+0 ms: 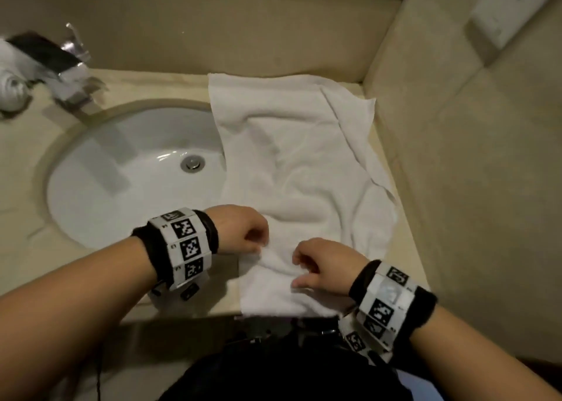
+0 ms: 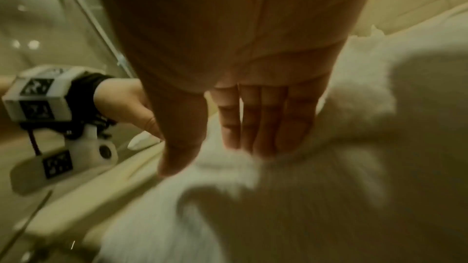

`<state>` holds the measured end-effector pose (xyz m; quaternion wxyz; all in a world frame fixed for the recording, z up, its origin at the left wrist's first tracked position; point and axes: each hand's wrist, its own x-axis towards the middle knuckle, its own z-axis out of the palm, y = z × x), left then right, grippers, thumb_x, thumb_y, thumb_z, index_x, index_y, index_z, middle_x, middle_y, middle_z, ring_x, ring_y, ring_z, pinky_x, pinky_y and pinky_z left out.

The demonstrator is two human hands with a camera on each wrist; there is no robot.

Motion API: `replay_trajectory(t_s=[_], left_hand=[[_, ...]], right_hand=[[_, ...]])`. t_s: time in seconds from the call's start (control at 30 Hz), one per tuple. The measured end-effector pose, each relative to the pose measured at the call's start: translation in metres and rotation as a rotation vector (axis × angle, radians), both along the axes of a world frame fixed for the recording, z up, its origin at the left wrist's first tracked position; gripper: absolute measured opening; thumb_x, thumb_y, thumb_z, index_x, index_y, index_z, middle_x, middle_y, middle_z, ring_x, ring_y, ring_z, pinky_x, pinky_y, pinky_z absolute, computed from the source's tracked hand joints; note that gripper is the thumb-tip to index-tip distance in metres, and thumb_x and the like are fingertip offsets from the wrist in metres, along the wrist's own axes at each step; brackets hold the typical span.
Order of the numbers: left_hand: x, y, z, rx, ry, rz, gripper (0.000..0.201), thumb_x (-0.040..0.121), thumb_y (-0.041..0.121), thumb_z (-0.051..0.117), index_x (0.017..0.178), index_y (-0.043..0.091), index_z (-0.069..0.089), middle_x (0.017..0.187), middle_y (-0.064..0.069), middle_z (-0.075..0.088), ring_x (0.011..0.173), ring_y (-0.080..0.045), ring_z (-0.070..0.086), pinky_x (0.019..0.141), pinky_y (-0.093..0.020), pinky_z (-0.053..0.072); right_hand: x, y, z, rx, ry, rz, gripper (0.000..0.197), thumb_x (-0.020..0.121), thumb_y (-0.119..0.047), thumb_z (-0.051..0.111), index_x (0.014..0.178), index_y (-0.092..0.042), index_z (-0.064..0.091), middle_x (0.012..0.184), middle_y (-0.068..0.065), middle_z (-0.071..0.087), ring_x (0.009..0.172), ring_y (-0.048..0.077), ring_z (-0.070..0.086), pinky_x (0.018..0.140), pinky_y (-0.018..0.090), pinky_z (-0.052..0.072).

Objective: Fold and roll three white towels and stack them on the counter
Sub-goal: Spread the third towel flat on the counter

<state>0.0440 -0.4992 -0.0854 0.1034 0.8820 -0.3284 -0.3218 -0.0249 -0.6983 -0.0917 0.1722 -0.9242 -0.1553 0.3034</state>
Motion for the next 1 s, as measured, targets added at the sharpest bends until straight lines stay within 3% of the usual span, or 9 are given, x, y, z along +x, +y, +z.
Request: replay_trajectory(t_s=[0.13, 0.27, 0.43, 0.5, 0.6, 0.7, 0.83, 0.93, 1.0], left_hand=[[-0.047, 0.010, -0.022, 0.089, -0.223, -0.064, 0.046, 0.077, 0.034, 0.063, 0.121, 0.026, 0.050, 0.127, -0.001, 0.043, 0.115, -0.023, 0.044, 0.096, -0.035, 0.039], [-0.082, 0.011, -0.029, 0.017, -0.482, -0.162, 0.043, 0.070, 0.026, 0.068, 0.111, 0.020, 0.056, 0.118, -0.009, 0.051, 0.101, -0.031, 0.051, 0.079, -0.036, 0.042], [-0.099, 0.008, -0.043, 0.041, -0.407, -0.117, 0.061, 0.076, 0.034, 0.062, 0.132, 0.019, 0.042, 0.135, -0.010, 0.041, 0.119, -0.029, 0.043, 0.097, -0.037, 0.038], [-0.105, 0.002, -0.039, -0.005, -0.410, -0.067, 0.065, 0.072, 0.029, 0.066, 0.131, 0.014, 0.046, 0.133, -0.015, 0.046, 0.119, -0.031, 0.047, 0.098, -0.039, 0.039], [-0.099, -0.004, -0.035, -0.104, -0.542, 0.044, 0.059, 0.061, 0.024, 0.077, 0.114, 0.007, 0.061, 0.114, -0.021, 0.062, 0.099, -0.038, 0.063, 0.081, -0.046, 0.052], [-0.082, -0.017, -0.023, -0.198, -0.479, 0.291, 0.051, 0.080, 0.027, 0.059, 0.127, 0.013, 0.047, 0.135, -0.017, 0.045, 0.122, -0.034, 0.045, 0.101, -0.043, 0.036], [-0.061, -0.041, 0.000, -0.277, -0.389, 0.305, 0.032, 0.088, 0.032, 0.046, 0.120, 0.028, 0.052, 0.129, -0.002, 0.056, 0.119, -0.024, 0.050, 0.101, -0.036, 0.039], [-0.058, -0.048, 0.020, -0.299, -0.296, 0.303, 0.031, 0.092, 0.020, 0.040, 0.121, 0.018, 0.052, 0.124, -0.009, 0.059, 0.111, -0.029, 0.055, 0.089, -0.032, 0.042], [-0.061, -0.051, 0.037, -0.316, -0.317, 0.301, 0.033, 0.091, 0.013, 0.038, 0.122, 0.013, 0.050, 0.122, -0.014, 0.059, 0.107, -0.031, 0.055, 0.083, -0.031, 0.041]], right_hand=[[-0.044, 0.006, -0.024, -0.132, -0.256, 0.060, 0.064, 0.066, -0.039, 0.073, 0.119, -0.017, 0.045, 0.115, 0.007, 0.046, 0.099, 0.027, 0.048, 0.082, 0.037, 0.042], [-0.072, 0.016, -0.035, -0.143, -0.545, 0.112, 0.027, 0.064, -0.014, 0.074, 0.086, -0.008, 0.060, 0.080, 0.013, 0.057, 0.066, 0.030, 0.057, 0.053, 0.032, 0.041], [-0.070, 0.004, -0.030, -0.099, -0.315, 0.052, 0.019, 0.089, -0.019, 0.047, 0.105, -0.010, 0.054, 0.109, 0.011, 0.054, 0.100, 0.026, 0.051, 0.077, 0.031, 0.034], [-0.068, -0.005, -0.012, 0.088, -0.318, -0.015, 0.018, 0.088, -0.019, 0.053, 0.102, -0.007, 0.056, 0.102, 0.011, 0.055, 0.096, 0.026, 0.052, 0.078, 0.030, 0.034], [-0.063, -0.028, 0.022, 0.339, -0.415, -0.112, 0.008, 0.084, -0.017, 0.061, 0.087, -0.014, 0.054, 0.083, -0.002, 0.048, 0.077, 0.013, 0.046, 0.067, 0.018, 0.033], [-0.066, -0.045, 0.049, 0.376, -0.409, -0.119, 0.025, 0.085, -0.016, 0.061, 0.078, -0.030, 0.042, 0.078, -0.012, 0.044, 0.071, 0.000, 0.042, 0.067, 0.008, 0.034], [-0.074, -0.056, 0.058, 0.311, -0.354, -0.128, 0.026, 0.086, -0.018, 0.058, 0.076, -0.034, 0.040, 0.083, -0.007, 0.052, 0.074, 0.007, 0.049, 0.072, 0.021, 0.041], [-0.074, -0.070, 0.061, 0.207, -0.502, -0.325, 0.005, 0.085, -0.018, 0.055, 0.086, -0.021, 0.051, 0.089, -0.002, 0.056, 0.086, 0.018, 0.055, 0.081, 0.037, 0.046], [-0.076, -0.071, 0.063, 0.229, -0.615, -0.432, 0.011, 0.086, -0.024, 0.054, 0.094, -0.017, 0.053, 0.092, -0.004, 0.054, 0.089, 0.015, 0.054, 0.082, 0.037, 0.047]])
